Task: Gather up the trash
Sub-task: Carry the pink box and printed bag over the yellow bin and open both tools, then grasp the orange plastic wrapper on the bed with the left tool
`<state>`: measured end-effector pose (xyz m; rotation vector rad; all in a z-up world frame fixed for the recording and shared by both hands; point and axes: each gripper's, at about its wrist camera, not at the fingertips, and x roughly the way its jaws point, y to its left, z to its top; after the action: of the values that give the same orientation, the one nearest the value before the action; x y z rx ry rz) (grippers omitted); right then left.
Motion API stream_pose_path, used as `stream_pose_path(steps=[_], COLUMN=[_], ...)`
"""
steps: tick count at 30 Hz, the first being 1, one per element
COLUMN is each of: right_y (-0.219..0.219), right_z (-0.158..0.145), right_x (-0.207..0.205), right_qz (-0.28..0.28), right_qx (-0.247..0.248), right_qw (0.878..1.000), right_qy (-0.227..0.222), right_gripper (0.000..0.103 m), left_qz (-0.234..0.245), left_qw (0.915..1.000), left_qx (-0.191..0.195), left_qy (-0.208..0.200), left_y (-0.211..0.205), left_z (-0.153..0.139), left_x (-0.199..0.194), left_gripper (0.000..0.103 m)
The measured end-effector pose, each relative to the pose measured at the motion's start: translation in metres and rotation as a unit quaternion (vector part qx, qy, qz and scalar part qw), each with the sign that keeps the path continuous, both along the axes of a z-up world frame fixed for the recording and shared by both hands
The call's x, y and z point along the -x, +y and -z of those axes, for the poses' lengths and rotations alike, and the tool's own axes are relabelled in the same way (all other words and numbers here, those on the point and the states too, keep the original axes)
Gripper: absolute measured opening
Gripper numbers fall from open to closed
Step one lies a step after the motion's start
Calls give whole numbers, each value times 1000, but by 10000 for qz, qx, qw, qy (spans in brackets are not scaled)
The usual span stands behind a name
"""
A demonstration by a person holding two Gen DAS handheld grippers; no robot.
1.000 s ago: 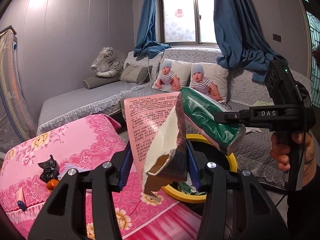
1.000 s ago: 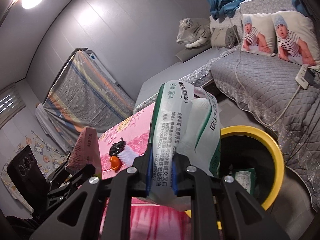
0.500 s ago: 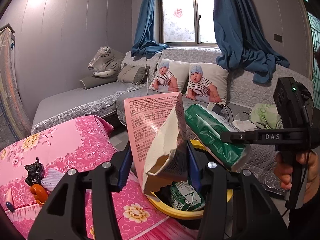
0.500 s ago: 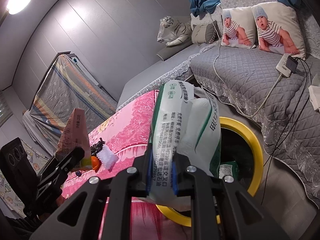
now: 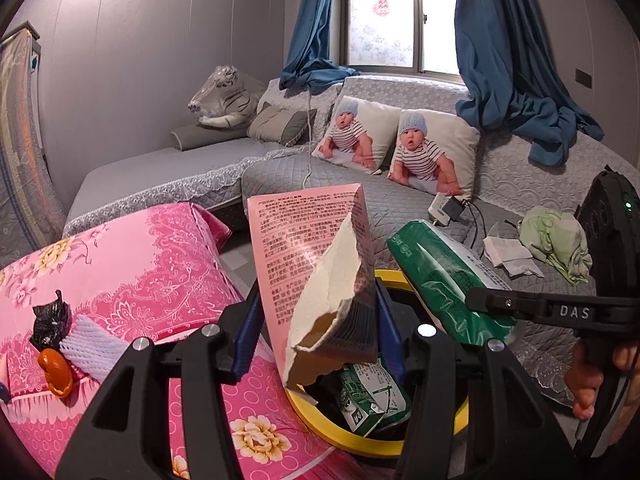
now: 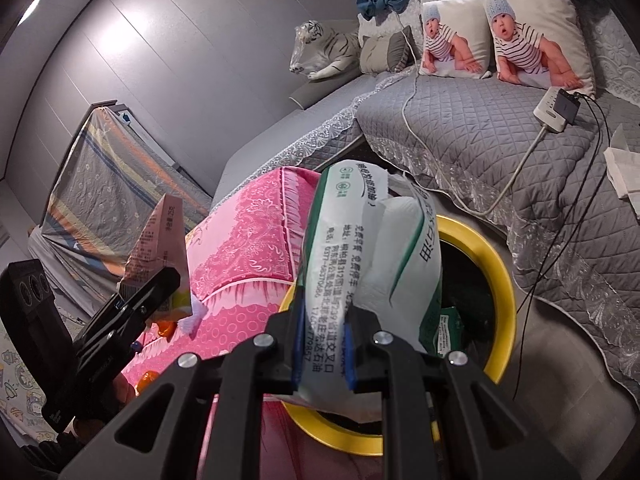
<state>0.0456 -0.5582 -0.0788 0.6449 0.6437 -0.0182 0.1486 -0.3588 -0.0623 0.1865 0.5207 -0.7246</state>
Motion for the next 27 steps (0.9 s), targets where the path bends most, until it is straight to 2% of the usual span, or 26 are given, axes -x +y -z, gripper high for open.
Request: stream_pose_path(steps=[9, 13, 16, 17, 18, 19, 20, 21, 23, 27], right_y=[0, -3, -5, -8, -10, -12, -13, -14, -14, -14], right_z=[21, 34, 41, 43, 44, 43, 42, 40, 33, 19], right_x=[-12, -20, -24, -24, -23, -19, -16, -11, -3, 13], right_qz=[273, 279, 328, 433, 543, 707, 819, 915, 1002, 1134], right_qx=[214, 92, 118, 87, 104, 150, 171, 184, 271, 269], right_qw=[9982, 9975, 9966, 9959, 9950, 9940, 9933, 9928, 9923, 9924], right_qy=[480, 649, 753, 791, 830, 823, 800, 748, 677, 408], right_gripper=[15, 15, 18, 26, 32, 52, 73, 77, 78, 78], left_qz=[-181, -244, -279, -332, -435, -513, -580, -615, -723, -910], left_qw=[9978, 9962, 9955, 9948, 9935, 9923, 9908, 9887, 9853, 9840], left_qx=[-344, -389, -468, -475, -498, -498, -465, -395, -327, 103], left_qy=[531, 737, 778, 836, 926, 1009, 1131, 1306, 1515, 1530], left_y=[-19, -18, -18, -17, -14, -11, -7, -1, 9, 34], left_z=[34, 44, 48, 50, 51, 52, 52, 53, 54, 40], left_x=[-24, -33, -35, -37, -39, -40, -43, -45, -48, -43], left_gripper=[51, 52, 62, 65, 75, 84, 87, 88, 88, 90])
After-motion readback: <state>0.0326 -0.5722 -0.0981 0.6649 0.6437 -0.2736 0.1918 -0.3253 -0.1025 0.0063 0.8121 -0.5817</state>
